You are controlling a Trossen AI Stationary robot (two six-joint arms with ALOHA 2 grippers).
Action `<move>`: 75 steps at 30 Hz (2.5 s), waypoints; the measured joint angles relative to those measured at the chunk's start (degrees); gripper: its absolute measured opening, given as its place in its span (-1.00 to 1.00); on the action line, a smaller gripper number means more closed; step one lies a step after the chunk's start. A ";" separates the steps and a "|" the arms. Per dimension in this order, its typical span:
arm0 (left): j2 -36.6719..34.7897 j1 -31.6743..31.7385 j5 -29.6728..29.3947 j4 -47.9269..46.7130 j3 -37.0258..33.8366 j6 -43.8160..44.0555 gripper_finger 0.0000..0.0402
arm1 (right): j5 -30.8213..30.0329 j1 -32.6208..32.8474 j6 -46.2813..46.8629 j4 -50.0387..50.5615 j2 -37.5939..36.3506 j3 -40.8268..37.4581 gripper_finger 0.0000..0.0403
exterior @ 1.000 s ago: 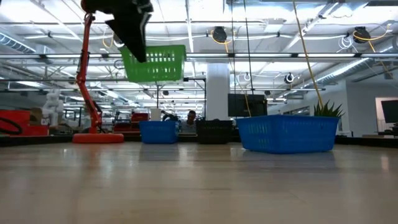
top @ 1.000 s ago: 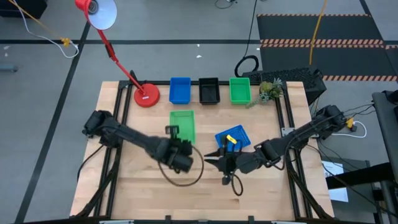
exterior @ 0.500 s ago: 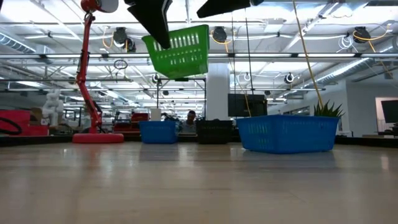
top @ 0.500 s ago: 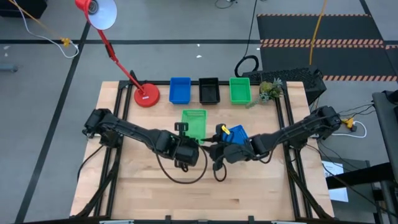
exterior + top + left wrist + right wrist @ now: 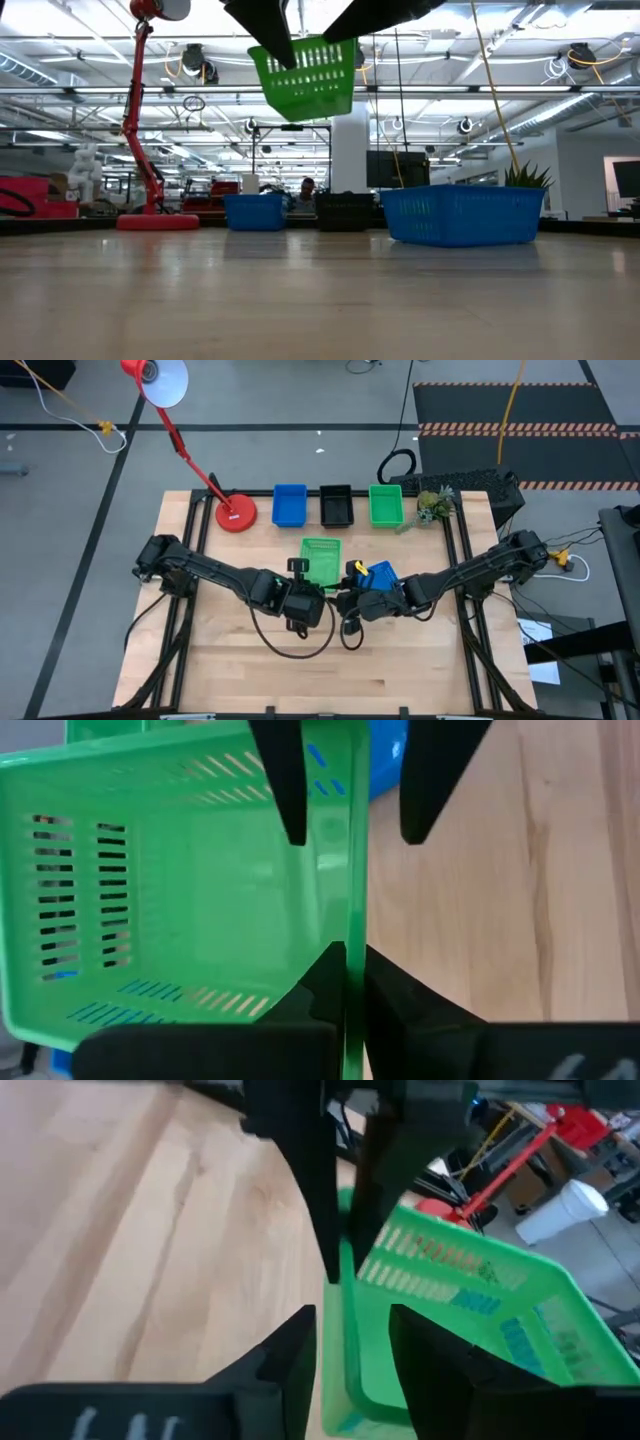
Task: Stack baskets by color
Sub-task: Stack the bottom green basket on top of the green baskets
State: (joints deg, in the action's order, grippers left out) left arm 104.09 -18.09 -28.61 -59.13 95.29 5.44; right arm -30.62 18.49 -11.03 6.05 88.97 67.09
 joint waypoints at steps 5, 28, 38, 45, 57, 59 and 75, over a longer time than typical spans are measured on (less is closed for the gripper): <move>0.05 0.02 -0.01 0.40 0.00 -0.68 -0.96 | -0.79 -0.86 1.02 2.14 -0.01 0.00 -0.56; 0.07 -0.61 -1.29 6.98 -0.02 -2.52 -0.58 | -0.85 -1.08 0.73 5.44 -0.02 -0.02 -0.96; -0.41 -3.93 -11.41 6.23 -0.02 -0.46 0.16 | -1.21 -1.41 0.78 7.72 -0.35 -0.09 -0.99; -2.60 -6.31 -16.33 4.37 0.00 1.37 0.54 | -1.06 -2.02 1.21 10.78 -0.35 -0.07 -0.99; -11.58 -10.91 -23.30 -19.62 -2.40 30.75 0.34 | -0.62 -2.07 1.40 19.25 -1.62 -0.07 -0.99; -12.65 -11.60 -24.27 -20.20 -4.74 33.98 0.29 | -0.39 -2.30 1.35 21.61 -2.77 -0.06 -0.99; -14.12 -18.19 -19.66 7.10 -29.26 40.26 0.07 | 3.12 -16.05 -11.97 30.66 -19.64 -0.02 -0.98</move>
State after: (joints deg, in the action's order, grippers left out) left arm 89.98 -36.27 -48.27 -52.03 66.02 45.70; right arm -27.50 2.45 -23.00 36.71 69.33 67.07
